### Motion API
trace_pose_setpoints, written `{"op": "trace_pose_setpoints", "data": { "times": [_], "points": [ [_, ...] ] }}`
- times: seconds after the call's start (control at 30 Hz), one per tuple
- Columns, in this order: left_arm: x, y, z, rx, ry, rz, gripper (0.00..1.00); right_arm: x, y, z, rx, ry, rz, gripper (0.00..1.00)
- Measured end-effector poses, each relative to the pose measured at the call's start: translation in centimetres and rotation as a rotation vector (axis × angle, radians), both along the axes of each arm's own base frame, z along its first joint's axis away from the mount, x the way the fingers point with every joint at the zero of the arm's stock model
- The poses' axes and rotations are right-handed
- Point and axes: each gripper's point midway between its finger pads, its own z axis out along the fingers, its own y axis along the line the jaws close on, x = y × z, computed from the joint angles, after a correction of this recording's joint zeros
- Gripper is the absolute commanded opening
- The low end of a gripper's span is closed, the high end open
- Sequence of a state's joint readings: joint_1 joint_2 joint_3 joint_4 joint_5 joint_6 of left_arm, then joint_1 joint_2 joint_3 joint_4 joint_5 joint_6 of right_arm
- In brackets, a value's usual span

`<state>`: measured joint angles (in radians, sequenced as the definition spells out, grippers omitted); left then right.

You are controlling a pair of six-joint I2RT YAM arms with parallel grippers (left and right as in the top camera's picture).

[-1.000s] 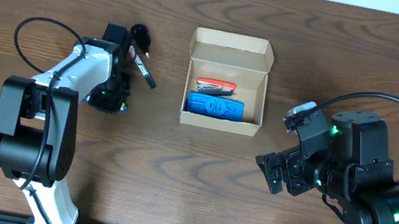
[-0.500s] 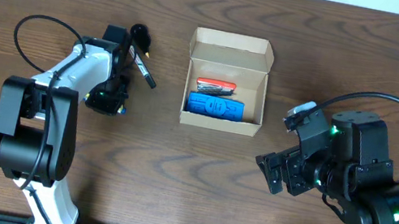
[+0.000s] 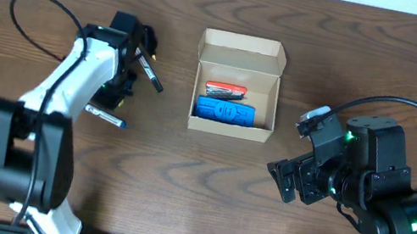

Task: Pack container
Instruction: 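Carry the yellow marker pack with left gripper into the box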

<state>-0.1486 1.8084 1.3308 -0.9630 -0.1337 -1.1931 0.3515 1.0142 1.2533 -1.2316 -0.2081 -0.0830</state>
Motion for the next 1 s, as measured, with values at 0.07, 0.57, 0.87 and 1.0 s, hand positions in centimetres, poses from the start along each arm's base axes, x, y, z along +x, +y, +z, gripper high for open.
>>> {"op": "trace_pose_setpoints", "data": {
  "times": [0.07,0.57,0.87,1.0],
  "points": [
    [0.4,-0.7,1.6,-0.002,-0.043,-0.060,0.06,0.0,0.0,0.0,0.000,0.000,0.000,0.99],
    [2.2,-17.7,10.9,-0.133,-0.340,-0.683,0.05,0.0,0.0,0.0,0.000,0.000,0.000,0.99],
    [2.8,-26.5,11.2,-0.313,-0.408,-0.919,0.05,0.0,0.0,0.0,0.000,0.000,0.000,0.99],
    [2.3,-29.0,8.3,-0.377,-0.352,-0.975,0.05,0.0,0.0,0.0,0.000,0.000,0.000,0.99]
  ]
}}
